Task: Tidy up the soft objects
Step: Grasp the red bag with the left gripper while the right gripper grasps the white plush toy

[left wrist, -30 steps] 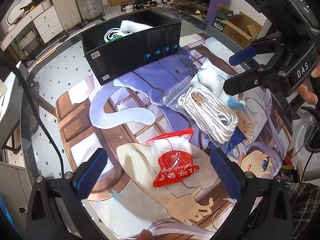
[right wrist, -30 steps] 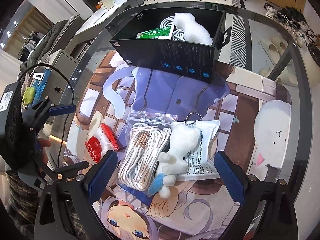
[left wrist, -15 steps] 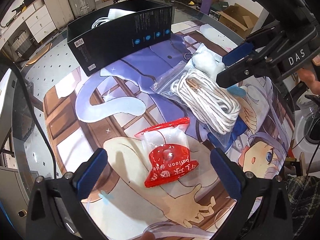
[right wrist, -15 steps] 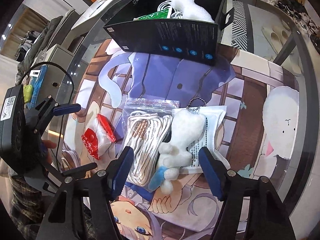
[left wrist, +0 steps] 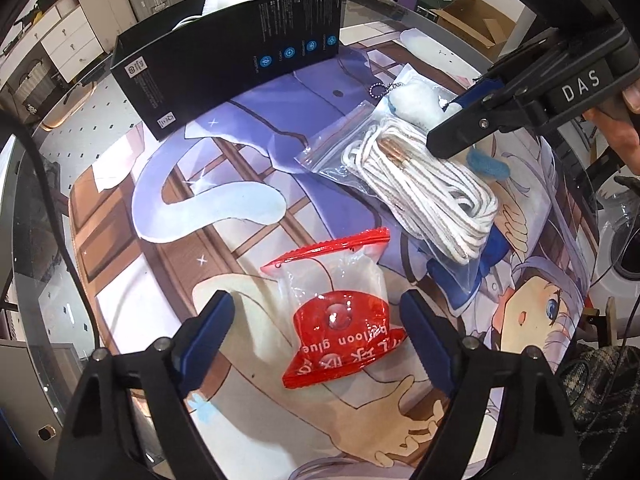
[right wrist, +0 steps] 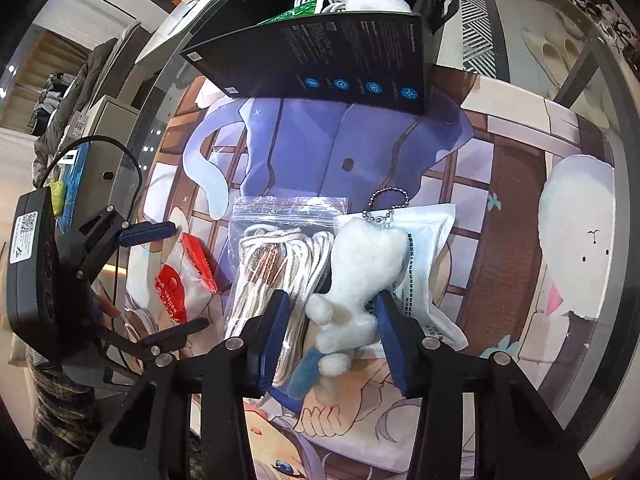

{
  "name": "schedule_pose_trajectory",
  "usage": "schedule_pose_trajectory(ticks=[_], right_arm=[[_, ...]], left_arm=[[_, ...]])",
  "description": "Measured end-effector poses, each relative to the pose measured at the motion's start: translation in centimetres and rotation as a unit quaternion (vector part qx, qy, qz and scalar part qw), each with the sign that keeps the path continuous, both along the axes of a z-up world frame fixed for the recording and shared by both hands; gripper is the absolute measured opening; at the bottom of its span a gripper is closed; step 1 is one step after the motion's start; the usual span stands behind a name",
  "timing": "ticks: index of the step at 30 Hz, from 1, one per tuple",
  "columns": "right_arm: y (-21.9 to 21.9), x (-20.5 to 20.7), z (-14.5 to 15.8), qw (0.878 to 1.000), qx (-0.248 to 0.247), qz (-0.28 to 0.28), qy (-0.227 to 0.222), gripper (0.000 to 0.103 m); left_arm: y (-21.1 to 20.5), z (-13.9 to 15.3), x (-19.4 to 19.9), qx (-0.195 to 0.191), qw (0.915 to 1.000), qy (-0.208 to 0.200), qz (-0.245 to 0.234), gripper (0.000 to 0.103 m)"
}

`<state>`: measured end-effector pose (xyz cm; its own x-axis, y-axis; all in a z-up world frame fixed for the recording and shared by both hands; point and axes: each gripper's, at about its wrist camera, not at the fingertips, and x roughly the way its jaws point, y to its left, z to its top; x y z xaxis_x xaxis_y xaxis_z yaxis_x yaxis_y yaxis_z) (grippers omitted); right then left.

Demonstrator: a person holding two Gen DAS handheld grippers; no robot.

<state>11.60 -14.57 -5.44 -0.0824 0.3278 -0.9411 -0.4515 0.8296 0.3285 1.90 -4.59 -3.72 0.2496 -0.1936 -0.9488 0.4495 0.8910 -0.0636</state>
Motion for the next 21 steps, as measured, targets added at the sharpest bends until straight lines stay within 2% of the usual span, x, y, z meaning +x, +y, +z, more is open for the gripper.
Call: schedule_pose_trajectory(ticks=[3,6,14,21], right_arm=[[-0.4,0.2,0.0,1.000,0.009,-0.006,0.006,0.040],[-1.1,0.4,0.0,1.000,0.009,-0.011,0.003,0.039],[-1.2,0.2,-0.1,1.000,-0.012,-0.002,-0.011,0.038],[1.0,-0.4,-0.4,0.997,-0.055,0.030,-0.039,0.038]], left_arm=[[-0.1,-0.1,0.0,0.005,1.0000,-0.002,-0.004,0.084],[0.0,0.1,0.1,0.005,1.0000,-0.005,-0.002,0.076],[0.7,0.6,0.6,0.010,0.9997,-0.017,0.017,0.046],[0.5,0.5,0.6,0.012,0.9995,-0.022,0.019,0.043]])
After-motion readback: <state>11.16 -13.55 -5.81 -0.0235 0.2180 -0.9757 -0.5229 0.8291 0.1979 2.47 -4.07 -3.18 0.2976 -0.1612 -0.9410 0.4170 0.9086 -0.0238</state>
